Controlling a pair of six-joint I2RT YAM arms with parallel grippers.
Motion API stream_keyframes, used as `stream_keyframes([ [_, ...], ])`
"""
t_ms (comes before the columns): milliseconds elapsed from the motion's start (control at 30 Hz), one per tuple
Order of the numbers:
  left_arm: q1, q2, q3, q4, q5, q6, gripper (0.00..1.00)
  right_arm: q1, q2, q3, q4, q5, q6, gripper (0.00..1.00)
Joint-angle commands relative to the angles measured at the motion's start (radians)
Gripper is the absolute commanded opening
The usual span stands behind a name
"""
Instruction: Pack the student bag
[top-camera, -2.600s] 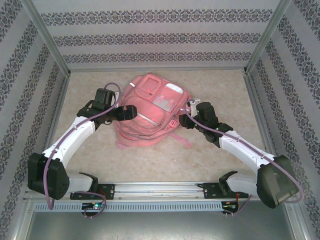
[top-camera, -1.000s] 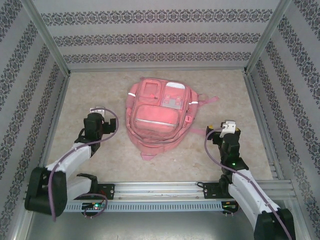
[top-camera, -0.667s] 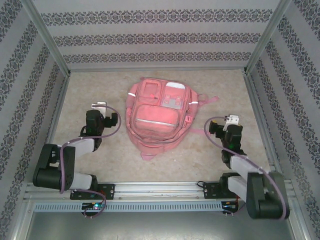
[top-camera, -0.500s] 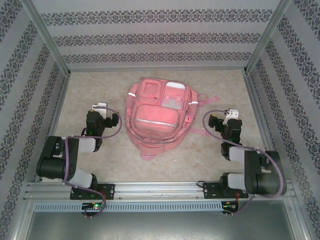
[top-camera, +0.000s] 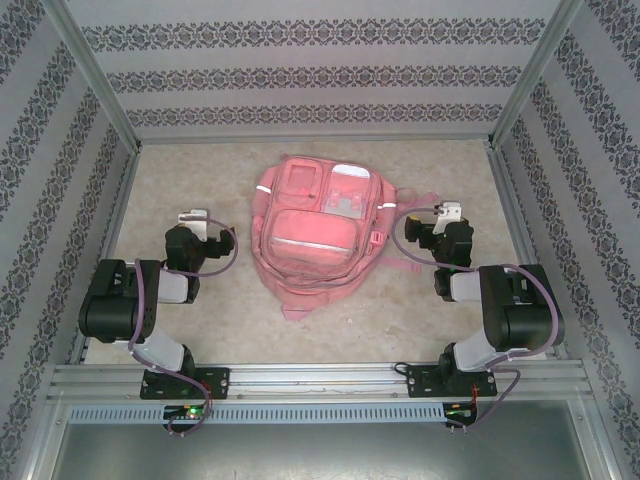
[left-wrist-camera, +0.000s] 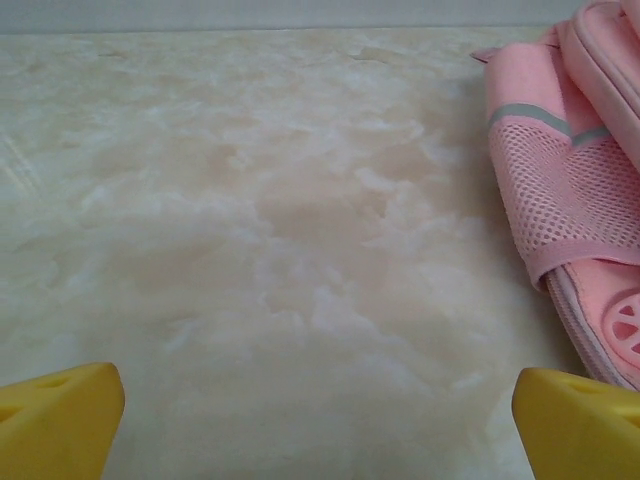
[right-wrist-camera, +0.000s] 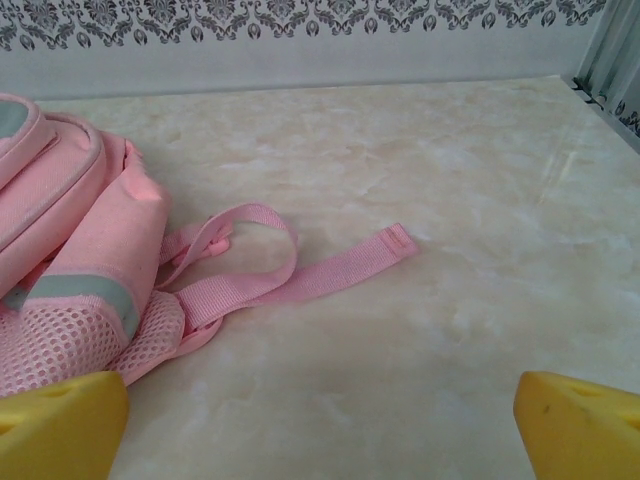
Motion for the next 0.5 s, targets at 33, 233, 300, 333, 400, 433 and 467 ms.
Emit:
stream_keyframes([
  [33,0.007,-0.003,-0.001,0.06,-0.027,-0.028,0.99,0.001,-0.003,0.012,0.02,0.008,-0.017,0.98],
  [233,0.007,-0.003,0.005,0.051,-0.014,-0.022,0.99,0.001,-0.003,0.013,0.019,0.008,-0.018,0.98],
  [300,0.007,-0.003,0.005,0.05,-0.013,-0.021,0.99,0.003,-0.003,0.013,0.017,0.009,-0.02,0.98],
  [333,0.007,-0.003,0.004,0.051,-0.013,-0.021,0.99,0.004,-0.003,0.013,0.016,0.009,-0.021,0.98],
  [400,0.007,-0.003,0.004,0.05,-0.012,-0.021,0.99,0.004,-0.003,0.015,0.015,0.01,-0.022,0.98],
  [433,0.007,-0.003,0.004,0.049,-0.012,-0.021,0.99,0.004,-0.003,0.016,0.011,0.01,-0.022,0.98],
  [467,0.007,-0.003,0.004,0.05,-0.012,-0.021,0.99,0.004,-0.003,0.016,0.01,0.012,-0.024,0.98],
])
